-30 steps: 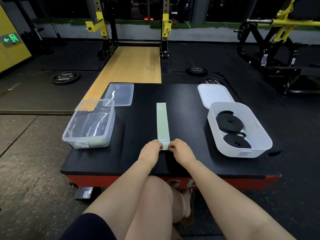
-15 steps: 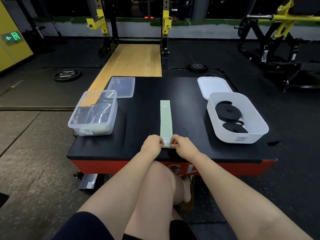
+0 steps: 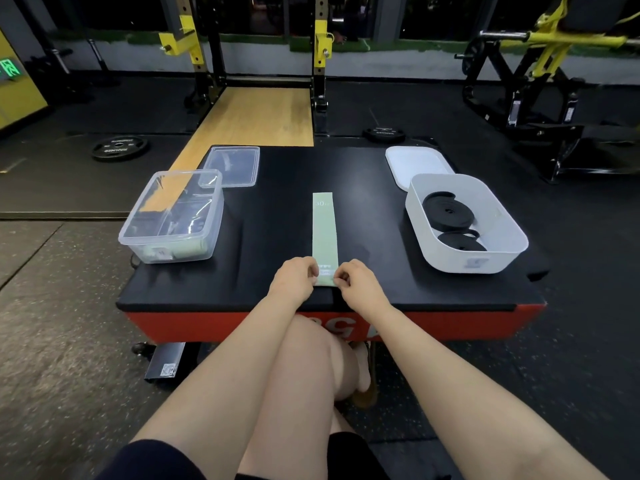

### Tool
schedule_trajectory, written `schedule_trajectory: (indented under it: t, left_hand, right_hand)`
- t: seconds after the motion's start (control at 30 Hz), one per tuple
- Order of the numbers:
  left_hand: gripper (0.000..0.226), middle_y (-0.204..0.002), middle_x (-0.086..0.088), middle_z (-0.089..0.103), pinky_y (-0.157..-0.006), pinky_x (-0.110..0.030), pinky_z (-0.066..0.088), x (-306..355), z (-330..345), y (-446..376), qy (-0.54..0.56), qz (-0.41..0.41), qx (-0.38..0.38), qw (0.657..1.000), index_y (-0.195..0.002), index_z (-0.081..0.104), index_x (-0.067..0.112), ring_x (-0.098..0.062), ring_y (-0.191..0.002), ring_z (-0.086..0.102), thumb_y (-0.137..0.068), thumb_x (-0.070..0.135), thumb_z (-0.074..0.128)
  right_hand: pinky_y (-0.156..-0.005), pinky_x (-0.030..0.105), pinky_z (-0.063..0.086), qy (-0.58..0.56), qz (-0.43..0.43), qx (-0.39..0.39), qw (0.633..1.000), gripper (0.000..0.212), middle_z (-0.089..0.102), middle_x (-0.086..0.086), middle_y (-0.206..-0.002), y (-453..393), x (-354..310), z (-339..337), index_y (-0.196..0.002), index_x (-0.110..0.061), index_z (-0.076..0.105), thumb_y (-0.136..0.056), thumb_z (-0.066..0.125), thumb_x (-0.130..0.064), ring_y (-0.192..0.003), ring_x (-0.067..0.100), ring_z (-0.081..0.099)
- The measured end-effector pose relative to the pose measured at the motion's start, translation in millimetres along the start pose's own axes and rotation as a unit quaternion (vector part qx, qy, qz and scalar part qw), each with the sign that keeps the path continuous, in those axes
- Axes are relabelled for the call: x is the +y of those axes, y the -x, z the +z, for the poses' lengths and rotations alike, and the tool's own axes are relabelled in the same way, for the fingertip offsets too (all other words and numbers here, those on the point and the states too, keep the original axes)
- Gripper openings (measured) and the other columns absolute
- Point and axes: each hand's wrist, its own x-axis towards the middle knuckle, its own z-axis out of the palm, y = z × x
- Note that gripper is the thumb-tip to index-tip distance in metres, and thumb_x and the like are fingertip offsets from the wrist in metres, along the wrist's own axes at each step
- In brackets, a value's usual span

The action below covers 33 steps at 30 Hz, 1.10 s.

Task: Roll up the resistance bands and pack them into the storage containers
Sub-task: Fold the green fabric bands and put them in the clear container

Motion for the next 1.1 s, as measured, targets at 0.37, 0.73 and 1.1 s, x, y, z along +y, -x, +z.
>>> schedule_trajectory:
  t: [0.37,0.73,1.1]
  left_hand:
    - [0.019,-0.102,0.002,0.062,-0.083,-0.033,0.051,0.2,-0.7,-3.0,-0.04,0.069,-0.011,0.997,-0.097,0.068,0.019,-0.02,-0.093,0.06,-0.089,0.01,0.053]
    - [0.018,-0.104,0.0,0.063,-0.082,-0.032,0.051,0.1,-0.5,-9.5,-0.051,0.074,-0.014,0.996,-0.097,0.068,0.017,-0.022,-0.095,0.061,-0.089,0.006,0.056]
    - [0.015,-0.106,0.0,0.06,-0.082,-0.034,0.049,0.2,2.6,-17.6,-0.004,0.03,-0.004,1.0,-0.095,0.07,0.018,-0.022,-0.099,0.058,-0.09,0.012,0.058]
  right_hand:
    - [-0.075,0.02,0.037,-0.031,0.015,0.01,0.999,0.011,0.057,0.001,-0.098,-3.9,-2.5,-3.4,-0.096,-0.01,0.066,-0.09,0.057,-0.011,-0.081,0.012,0.05]
    - [-0.073,0.022,0.04,0.041,-0.099,0.047,0.993,0.015,0.06,-0.001,-0.097,0.5,4.2,-1.8,-0.1,-0.011,0.065,-0.093,0.053,-0.011,-0.086,0.014,0.053]
    - [-0.08,0.023,0.041,0.033,-0.099,0.045,0.994,0.017,0.055,-0.006,-0.093,-8.5,7.0,-2.4,-0.101,-0.012,0.072,-0.091,0.061,-0.02,-0.09,0.011,0.05]
